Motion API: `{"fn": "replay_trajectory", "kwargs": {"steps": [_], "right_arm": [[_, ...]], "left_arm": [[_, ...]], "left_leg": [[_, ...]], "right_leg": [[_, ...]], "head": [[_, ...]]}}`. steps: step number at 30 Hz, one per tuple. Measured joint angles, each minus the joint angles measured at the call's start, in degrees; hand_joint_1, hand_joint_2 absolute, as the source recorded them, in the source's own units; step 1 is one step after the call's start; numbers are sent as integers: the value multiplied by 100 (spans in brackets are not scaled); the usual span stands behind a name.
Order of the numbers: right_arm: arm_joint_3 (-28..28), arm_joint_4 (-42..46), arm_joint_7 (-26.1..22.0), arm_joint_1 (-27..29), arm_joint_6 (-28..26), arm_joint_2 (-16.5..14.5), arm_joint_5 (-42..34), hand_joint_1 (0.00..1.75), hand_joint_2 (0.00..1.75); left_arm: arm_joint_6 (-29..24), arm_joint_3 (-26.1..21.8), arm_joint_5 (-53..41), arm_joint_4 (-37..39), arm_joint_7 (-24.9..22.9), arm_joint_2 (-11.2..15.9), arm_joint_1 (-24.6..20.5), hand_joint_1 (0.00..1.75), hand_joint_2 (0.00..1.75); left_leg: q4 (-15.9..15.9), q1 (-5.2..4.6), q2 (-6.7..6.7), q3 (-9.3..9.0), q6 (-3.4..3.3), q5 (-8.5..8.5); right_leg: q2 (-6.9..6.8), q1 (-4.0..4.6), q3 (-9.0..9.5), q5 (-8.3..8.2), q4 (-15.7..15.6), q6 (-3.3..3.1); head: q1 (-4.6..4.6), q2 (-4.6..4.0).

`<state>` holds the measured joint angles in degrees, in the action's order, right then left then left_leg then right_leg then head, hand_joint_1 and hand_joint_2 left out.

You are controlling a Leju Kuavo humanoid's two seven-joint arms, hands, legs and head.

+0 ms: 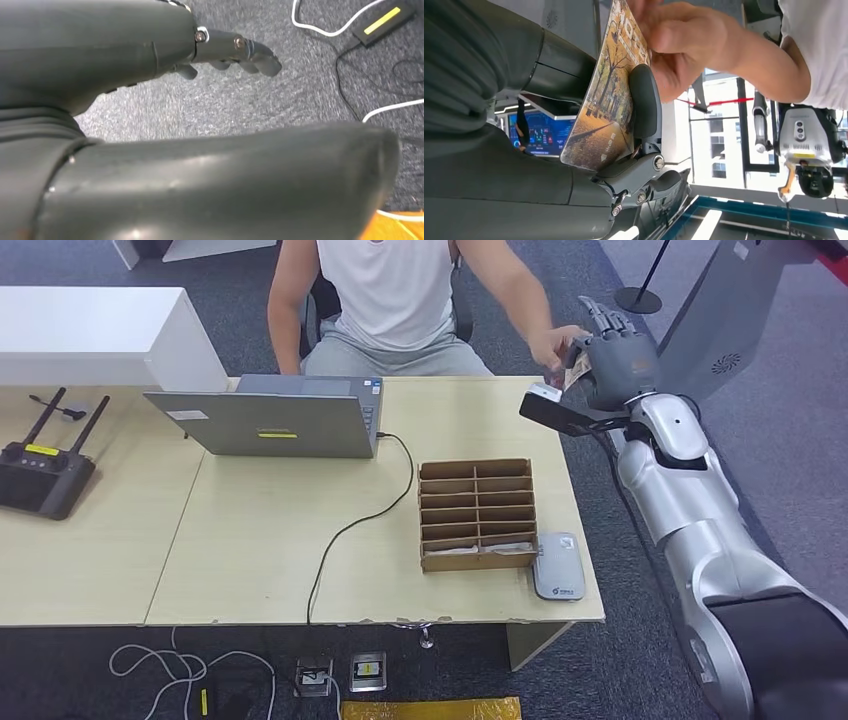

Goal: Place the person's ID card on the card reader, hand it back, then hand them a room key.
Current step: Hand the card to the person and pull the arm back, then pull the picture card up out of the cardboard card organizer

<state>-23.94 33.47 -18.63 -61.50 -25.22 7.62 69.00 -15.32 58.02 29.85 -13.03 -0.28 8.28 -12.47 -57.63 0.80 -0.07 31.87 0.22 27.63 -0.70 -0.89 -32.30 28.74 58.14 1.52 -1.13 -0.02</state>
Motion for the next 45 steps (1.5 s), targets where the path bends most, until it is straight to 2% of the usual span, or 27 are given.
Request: {"fn": "replay_trajectory", "kwargs": {"steps": [5, 7, 11, 22, 32, 36, 39, 42, 45], "right_arm": [[-24, -332, 84, -163, 115, -148, 9, 175, 175], [-28, -439, 116, -216, 148, -191, 19, 165, 175], [-32, -592, 192, -303, 214, -252, 39, 3, 175], [-106, -863, 293, -349, 78, -309, 31, 0, 175], [-95, -967, 133, -397, -234, -309, -338, 0, 175], [27, -933, -335, -462, -367, -321, -1188, 0, 175], [183, -710, -639, -409, 155, -353, -2290, 0, 175], [288, 73, -298, 46, 1160, -309, -3621, 0, 175], [353, 1209, 122, 740, 1752, -179, -4535, 0, 175]], "left_arm": [[30, 49, -45, 0, -20, 0, -44, 0, 0], [31, 63, -45, 0, -20, 0, -47, 0, 0], [29, 96, -48, 0, -20, 0, -47, 0, 0], [23, 119, -66, 0, -20, 0, -48, 0, 0], [-49, 140, -72, 0, -20, 0, -42, 0, 0], [-134, 140, -54, 0, -17, -1, -9, 0, 0], [-185, 139, 23, 0, 7, -2, 45, 0, 0], [-233, 131, 120, 2, 79, -1, 122, 0, 0], [-251, 114, 187, 7, 109, 10, 196, 0, 0]], "left_leg": [[0, 0, 0, -1, 0, 0], [0, 0, 0, -1, 0, 0], [0, 0, 0, -1, 0, 0], [-1, 0, 1, -2, 0, 0], [-1, 0, 1, -2, 0, 0], [-1, 0, 1, -2, 0, 0], [-1, 1, 1, -6, 0, 0], [-1, 2, 1, -14, 0, 0], [-2, 1, 1, -12, 0, 1]], "right_leg": [[0, 0, 0, 0, 0, 0], [0, 0, 0, 0, 0, 0], [2, 0, -1, 0, 0, 0], [6, 0, -1, 0, 0, 0], [7, 0, -2, 0, 0, 0], [7, 0, 0, 0, 0, 0], [7, 1, 1, 0, 0, 0], [6, 3, 6, 1, -2, -2], [5, 1, 1, 2, -3, -2]], "head": [[1, 0], [1, 0], [1, 0], [-1, 0], [-1, 0], [1, 0], [1, 0], [-1, 0], [1, 0]]}}
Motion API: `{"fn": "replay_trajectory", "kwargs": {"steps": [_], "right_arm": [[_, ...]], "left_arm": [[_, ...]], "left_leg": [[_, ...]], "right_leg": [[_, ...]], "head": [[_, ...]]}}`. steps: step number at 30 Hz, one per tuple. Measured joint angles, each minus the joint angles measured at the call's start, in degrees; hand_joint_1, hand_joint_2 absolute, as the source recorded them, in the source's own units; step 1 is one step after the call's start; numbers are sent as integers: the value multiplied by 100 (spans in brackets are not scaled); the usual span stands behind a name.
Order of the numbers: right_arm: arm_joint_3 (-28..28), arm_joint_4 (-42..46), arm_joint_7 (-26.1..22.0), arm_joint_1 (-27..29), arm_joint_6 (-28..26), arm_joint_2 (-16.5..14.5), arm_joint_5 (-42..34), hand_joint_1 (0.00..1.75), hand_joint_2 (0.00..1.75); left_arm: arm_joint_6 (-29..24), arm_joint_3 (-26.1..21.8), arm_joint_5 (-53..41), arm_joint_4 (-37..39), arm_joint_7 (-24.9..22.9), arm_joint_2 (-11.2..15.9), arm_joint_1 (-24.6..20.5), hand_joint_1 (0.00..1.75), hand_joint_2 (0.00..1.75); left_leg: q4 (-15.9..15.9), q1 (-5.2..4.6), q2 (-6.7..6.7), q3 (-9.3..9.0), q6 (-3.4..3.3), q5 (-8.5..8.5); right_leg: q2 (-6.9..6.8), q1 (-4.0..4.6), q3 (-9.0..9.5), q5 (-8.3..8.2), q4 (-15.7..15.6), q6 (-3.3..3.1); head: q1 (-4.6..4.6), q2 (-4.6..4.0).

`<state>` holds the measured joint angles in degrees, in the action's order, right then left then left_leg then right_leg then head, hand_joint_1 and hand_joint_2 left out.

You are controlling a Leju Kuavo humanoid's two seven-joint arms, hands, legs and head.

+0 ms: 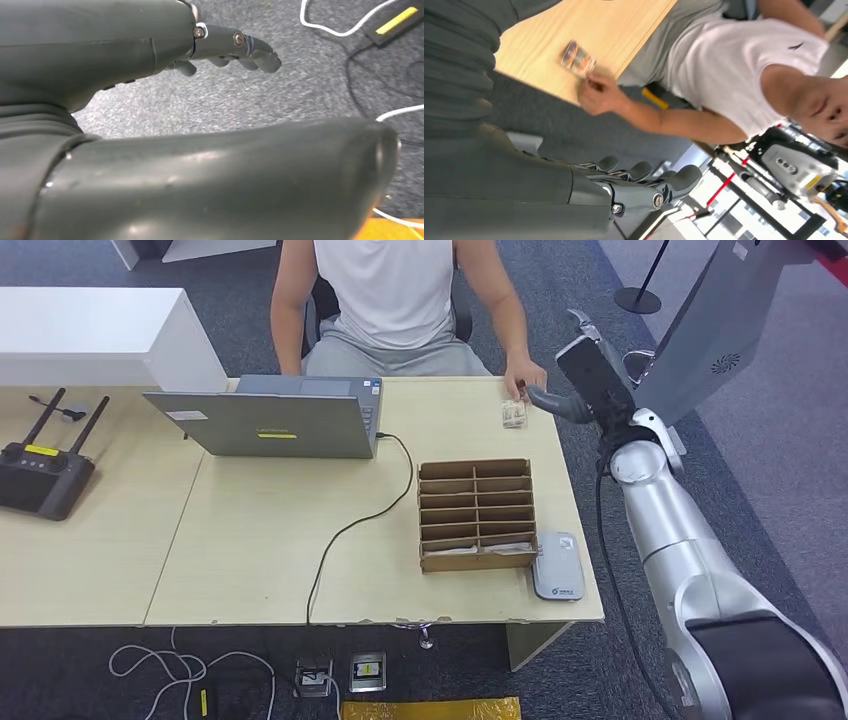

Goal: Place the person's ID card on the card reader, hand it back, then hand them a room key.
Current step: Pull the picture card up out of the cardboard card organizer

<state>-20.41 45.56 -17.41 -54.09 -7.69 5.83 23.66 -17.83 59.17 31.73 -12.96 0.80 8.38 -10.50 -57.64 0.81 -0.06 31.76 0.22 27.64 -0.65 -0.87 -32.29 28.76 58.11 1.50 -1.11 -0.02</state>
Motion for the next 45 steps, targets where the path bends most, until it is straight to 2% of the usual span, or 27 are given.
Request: {"fn": "replay_trajectory", "kwargs": {"steps": [7, 11, 17, 24, 33, 45], "right_arm": [[399, 2190, 527, 1343, 1175, 422, -1777, 0, 175], [659, 3124, 740, 1863, 1755, 673, -2264, 0, 175], [987, 4097, 1000, 2339, 2256, 979, -2682, 0, 175], [1126, 4599, 1111, 2705, 2686, 1213, -2635, 0, 175], [1099, 4798, 1277, 3158, 2972, 1259, -2470, 0, 175], [841, 5251, 1686, 3865, 2670, 1233, -1527, 0, 175]], "left_arm": [[-13, -100, 154, 0, 1, 19, 85, 0, 0], [-27, -160, 210, 2, -4, 31, 87, 0, 0], [17, -274, 402, 0, -138, 30, 91, 0, 0], [119, -396, 476, 1, -144, 60, 91, 0, 0], [288, -524, 552, 2, -201, 202, 88, 0, 0], [374, -601, 568, 12, -251, 290, 87, 0, 0]], "left_leg": [[0, 0, -1, 1, 2, 3], [0, -1, 1, 1, 3, 3], [1, 0, 3, 0, 3, 3], [2, 0, 4, 2, 3, 3], [3, 1, 4, 5, 3, 3], [4, 1, 3, 7, 3, 3]], "right_leg": [[-8, -1, 0, 2, -4, -1], [-3, -1, 0, 2, -4, -1], [4, 0, 0, 2, -4, -1], [3, 0, 1, 2, -4, -1], [2, 0, 1, 2, -3, -2], [2, 0, 0, 3, -4, -2]], "head": [[-1, 0], [-1, 0], [-1, 0], [-2, 0], [-1, 0], [-1, 0]]}}
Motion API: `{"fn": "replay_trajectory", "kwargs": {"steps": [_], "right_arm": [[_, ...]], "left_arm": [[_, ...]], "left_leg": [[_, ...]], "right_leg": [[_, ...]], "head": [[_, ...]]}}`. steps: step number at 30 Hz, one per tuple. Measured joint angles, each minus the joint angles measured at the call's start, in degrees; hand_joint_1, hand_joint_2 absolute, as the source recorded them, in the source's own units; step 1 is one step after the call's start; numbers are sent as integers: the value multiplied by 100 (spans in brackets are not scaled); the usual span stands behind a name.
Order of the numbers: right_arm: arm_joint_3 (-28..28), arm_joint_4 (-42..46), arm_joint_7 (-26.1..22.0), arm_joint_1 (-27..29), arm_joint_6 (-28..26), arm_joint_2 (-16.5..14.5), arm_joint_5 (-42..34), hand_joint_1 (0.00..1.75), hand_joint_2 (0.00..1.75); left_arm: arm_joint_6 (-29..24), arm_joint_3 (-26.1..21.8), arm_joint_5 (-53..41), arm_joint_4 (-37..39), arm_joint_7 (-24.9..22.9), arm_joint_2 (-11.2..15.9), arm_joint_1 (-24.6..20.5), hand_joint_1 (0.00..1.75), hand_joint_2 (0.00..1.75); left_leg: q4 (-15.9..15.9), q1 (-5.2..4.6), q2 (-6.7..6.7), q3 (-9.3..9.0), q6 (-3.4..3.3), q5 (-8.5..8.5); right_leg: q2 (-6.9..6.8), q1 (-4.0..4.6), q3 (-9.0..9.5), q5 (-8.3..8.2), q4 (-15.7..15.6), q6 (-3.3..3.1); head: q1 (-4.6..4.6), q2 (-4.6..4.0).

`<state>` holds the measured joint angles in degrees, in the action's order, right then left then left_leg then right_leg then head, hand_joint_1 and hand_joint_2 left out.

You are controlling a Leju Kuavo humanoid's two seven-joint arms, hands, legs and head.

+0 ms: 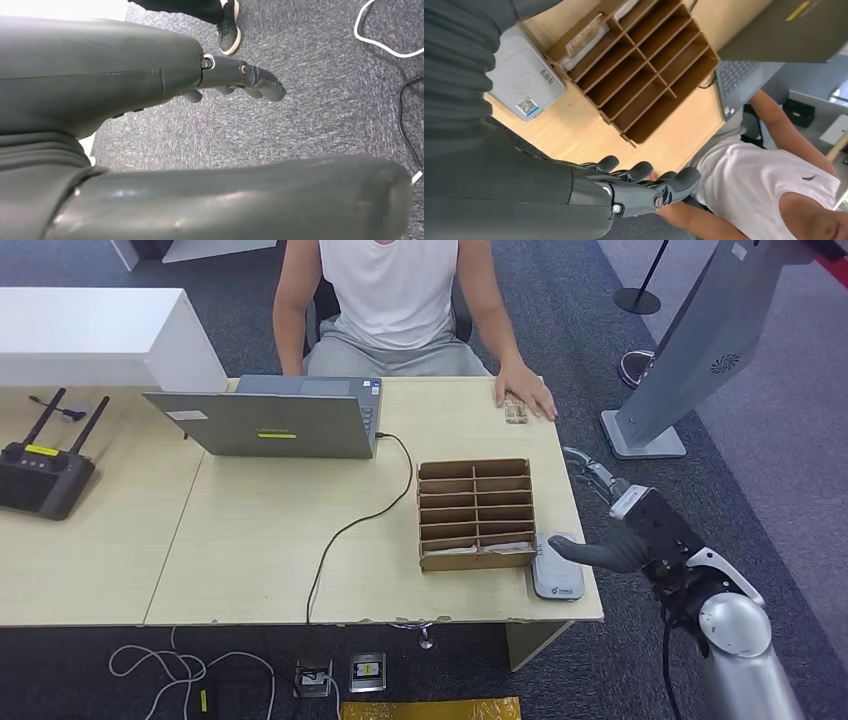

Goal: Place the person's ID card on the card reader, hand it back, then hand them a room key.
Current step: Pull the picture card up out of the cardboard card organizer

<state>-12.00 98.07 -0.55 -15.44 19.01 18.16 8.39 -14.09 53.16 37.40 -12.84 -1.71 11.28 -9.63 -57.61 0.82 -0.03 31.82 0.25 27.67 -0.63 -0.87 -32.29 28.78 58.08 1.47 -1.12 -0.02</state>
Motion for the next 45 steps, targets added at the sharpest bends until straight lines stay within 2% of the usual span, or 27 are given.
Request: {"fn": "replay_trajectory", "kwargs": {"steps": [6, 14, 21, 29, 45], "right_arm": [[-151, 259, 130, 246, -184, 0, 605, 0, 175], [-522, 466, 324, 477, -917, 11, 3197, 0, 175], [-847, 411, 425, 545, -1362, 33, 4732, 0, 175], [-1158, 262, 443, 572, -1421, -92, 5441, 0, 175], [-1423, 82, 532, 575, -1363, -311, 5732, 0, 175]], "left_arm": [[41, 0, -44, 5, -14, 21, 0, 0, 0], [44, -1, -46, 6, -64, 26, 0, 0, 0], [45, -7, -49, 19, -90, 17, 0, 0, 0], [62, -5, -75, 19, -132, 9, -3, 0, 0], [36, -4, -84, 19, -166, -31, -3, 0, 0]], "left_leg": [[1, 0, 0, 0, 0, 0], [1, 0, 1, 0, 0, 0], [1, 0, 0, 1, 1, 0], [2, 0, 0, 2, 1, 1], [2, 0, 0, 3, 1, 1]], "right_leg": [[1, 0, 0, 1, 0, -1], [1, 0, 0, 1, 0, -1], [0, 0, -1, 3, 0, -3], [0, 1, -1, 4, 0, -5], [-1, 0, -1, 5, 0, -6]], "head": [[-1, 0], [0, 0], [0, 0], [-1, 0], [0, 0]]}}
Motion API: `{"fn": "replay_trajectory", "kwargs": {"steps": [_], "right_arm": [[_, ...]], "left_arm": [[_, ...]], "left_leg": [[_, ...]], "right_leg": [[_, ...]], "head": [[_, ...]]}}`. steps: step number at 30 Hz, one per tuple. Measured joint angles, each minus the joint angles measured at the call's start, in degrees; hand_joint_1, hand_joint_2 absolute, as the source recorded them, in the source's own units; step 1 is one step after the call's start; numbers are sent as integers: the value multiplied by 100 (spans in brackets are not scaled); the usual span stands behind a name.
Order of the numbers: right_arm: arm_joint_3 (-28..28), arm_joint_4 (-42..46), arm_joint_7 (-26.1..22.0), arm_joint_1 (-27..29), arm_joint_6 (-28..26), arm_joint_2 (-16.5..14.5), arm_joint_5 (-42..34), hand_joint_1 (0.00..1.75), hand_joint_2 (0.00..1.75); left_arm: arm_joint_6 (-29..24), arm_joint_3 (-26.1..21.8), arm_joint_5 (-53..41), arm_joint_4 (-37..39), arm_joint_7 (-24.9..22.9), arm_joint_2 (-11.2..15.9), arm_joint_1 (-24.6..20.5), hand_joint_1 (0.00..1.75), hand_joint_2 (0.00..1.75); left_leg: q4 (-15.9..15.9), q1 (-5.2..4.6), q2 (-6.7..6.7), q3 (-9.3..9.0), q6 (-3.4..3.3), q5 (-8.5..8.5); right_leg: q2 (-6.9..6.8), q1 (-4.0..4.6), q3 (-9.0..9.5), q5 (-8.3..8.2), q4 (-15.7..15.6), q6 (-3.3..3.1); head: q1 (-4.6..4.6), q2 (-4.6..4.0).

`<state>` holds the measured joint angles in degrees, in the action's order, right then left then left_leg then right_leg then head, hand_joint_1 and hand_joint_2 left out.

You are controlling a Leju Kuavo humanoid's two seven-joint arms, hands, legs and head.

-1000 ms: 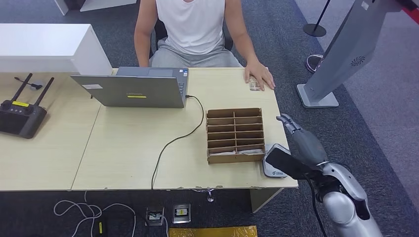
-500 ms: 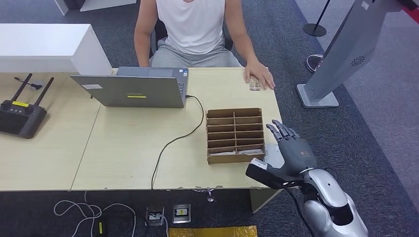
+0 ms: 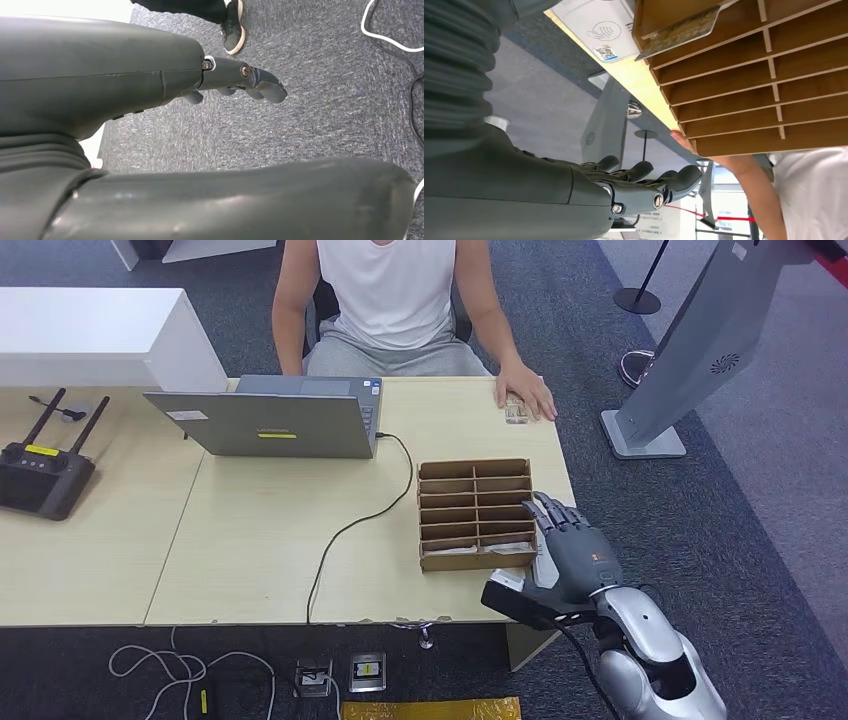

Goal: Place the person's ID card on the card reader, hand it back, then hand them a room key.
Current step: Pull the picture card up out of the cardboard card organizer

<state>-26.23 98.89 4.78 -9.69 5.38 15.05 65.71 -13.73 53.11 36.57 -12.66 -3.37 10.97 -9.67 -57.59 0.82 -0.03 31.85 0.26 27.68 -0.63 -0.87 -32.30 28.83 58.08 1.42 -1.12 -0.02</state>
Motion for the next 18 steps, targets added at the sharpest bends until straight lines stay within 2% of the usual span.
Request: {"fn": "replay_trajectory", "kwargs": {"steps": [18], "right_arm": [[-214, -900, 13, -84, -571, -344, 164, 0, 175]], "left_arm": [[1, 0, -125, 0, -2, -52, 0, 0, 0]], "left_leg": [[0, 0, 0, 1, 0, 0]], "right_leg": [[0, 0, 0, 0, 1, 0]], "head": [[-1, 0]]}}
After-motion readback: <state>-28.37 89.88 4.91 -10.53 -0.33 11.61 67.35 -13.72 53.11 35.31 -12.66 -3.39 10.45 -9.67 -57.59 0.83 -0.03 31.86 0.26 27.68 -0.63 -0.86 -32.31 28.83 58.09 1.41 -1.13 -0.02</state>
